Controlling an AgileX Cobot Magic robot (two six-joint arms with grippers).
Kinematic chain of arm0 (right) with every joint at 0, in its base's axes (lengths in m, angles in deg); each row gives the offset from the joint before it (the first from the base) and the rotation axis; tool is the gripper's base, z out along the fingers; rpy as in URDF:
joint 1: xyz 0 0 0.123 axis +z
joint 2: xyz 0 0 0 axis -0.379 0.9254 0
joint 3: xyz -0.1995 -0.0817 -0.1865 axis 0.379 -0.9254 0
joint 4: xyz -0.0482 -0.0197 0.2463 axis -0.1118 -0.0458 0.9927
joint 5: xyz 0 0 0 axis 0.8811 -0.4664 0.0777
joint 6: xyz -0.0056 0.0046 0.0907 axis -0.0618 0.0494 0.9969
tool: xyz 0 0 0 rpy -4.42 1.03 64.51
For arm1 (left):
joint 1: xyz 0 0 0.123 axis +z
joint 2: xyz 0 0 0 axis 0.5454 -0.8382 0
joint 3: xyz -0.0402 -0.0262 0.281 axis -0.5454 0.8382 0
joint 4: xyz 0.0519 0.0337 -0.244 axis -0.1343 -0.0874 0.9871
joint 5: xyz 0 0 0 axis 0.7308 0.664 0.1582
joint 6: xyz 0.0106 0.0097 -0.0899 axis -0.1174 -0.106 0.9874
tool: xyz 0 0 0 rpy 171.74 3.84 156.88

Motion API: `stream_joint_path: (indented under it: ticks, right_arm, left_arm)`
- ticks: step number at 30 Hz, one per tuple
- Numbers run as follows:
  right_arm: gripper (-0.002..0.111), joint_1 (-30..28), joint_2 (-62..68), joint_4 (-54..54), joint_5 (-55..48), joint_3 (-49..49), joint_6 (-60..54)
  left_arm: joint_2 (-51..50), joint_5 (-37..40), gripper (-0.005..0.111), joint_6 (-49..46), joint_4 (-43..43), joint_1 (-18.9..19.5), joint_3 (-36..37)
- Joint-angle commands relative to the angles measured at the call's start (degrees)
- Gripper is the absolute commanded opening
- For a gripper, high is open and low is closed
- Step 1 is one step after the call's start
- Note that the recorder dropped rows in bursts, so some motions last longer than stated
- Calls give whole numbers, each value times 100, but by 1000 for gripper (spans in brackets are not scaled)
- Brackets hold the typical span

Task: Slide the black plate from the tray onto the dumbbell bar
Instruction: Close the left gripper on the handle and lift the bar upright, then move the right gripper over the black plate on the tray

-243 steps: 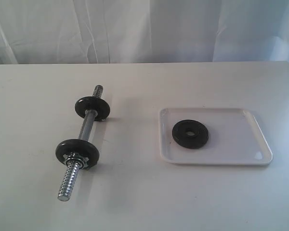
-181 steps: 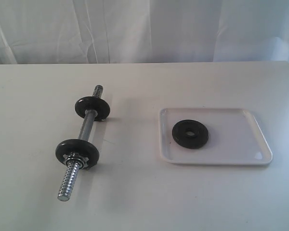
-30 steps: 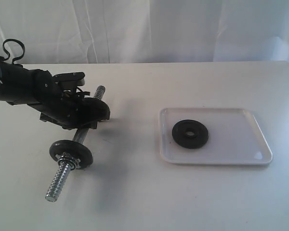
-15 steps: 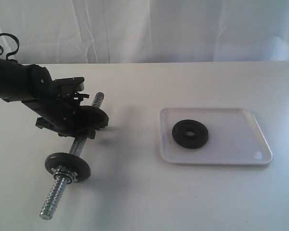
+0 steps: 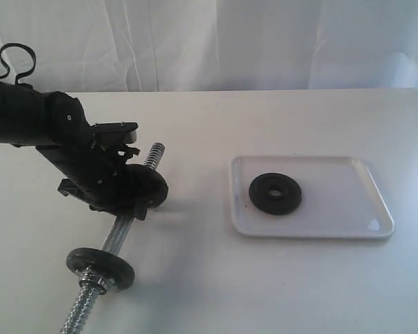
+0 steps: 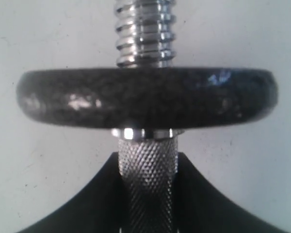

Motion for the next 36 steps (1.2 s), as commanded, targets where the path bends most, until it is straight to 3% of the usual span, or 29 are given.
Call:
stream_joint_path:
  ticks: [1,9,20,36]
  right_arm:
    - [0,12,-37,0,65,-25,12]
    - [0,12,-37,0,65,-25,12]
    - [0,12,-37,0,77,-25,12]
    - [0,12,-37,0,82,-25,12]
  left_arm:
    - [522,249,0,-480,136,-12,-72]
    - [704,950,0,-1660,255,-12,-72]
    - [704,1576,0,-3822,1350,-16,-72]
    - [704,1840,0,-4003,1446,-16,-72]
